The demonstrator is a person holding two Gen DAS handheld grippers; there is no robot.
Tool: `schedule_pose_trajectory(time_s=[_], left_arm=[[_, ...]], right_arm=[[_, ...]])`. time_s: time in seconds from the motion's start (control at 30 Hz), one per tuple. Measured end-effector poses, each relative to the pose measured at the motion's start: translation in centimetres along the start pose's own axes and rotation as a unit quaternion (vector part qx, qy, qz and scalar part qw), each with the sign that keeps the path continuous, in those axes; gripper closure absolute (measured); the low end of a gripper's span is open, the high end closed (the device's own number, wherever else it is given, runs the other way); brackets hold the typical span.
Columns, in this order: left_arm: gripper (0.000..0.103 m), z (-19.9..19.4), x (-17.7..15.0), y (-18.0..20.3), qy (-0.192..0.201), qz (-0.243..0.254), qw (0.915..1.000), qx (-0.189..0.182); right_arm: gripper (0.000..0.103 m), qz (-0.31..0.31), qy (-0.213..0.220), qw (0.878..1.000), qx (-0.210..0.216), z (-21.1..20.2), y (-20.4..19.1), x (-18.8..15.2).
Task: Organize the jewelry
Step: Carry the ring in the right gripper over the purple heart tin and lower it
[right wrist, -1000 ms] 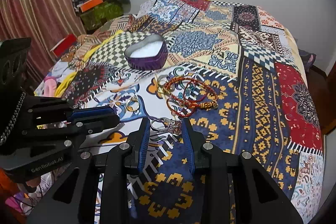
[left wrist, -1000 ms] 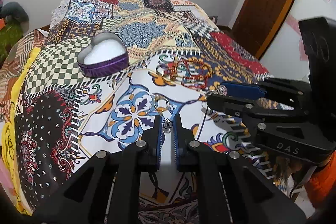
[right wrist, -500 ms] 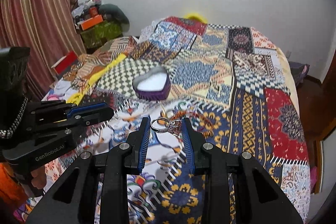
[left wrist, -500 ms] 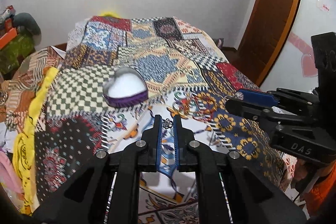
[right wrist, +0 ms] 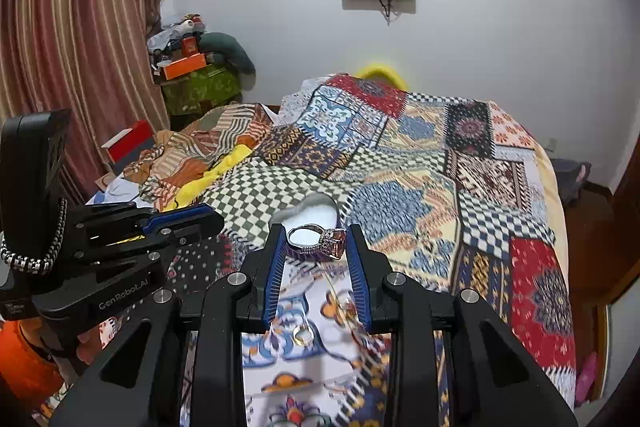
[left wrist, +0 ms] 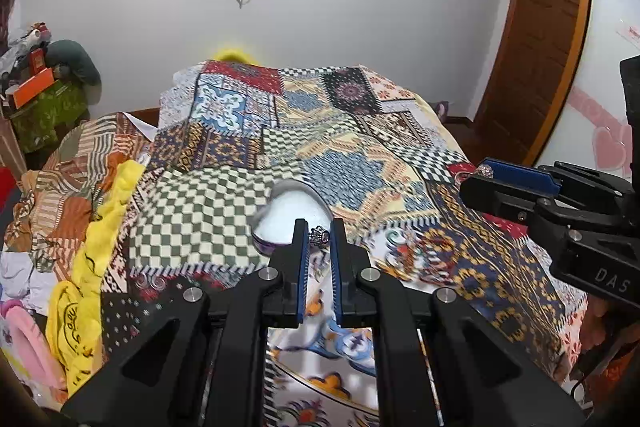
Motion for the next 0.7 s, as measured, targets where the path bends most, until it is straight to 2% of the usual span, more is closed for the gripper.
schedule_pose_trajectory(time_s=[0.3,0.7], left_arm=[[0.094,2.5,1.6,-2.9,-0.006,-0.008,0.9999,0.007],[0.094,7.6,1.5,-4.5,-0.047,-0.010,0.9988,-0.005]], right_arm=[[0.075,-0.020,-0.017,1.000,0.013,4.3,-0.6,1.3],[0.075,-0.028,-0.097,0.994,0.032,10.9,0.8,-0.3]])
Point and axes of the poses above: each gripper's, at about its wrist camera, not at the fingertips, and z roughly the way its jaws point, y to its right, x to its top, the point moved 10 cm from there along z, roughly the way its jaws point, and after that the axes turned 2 degrees about -y, right-handed, at the moved point
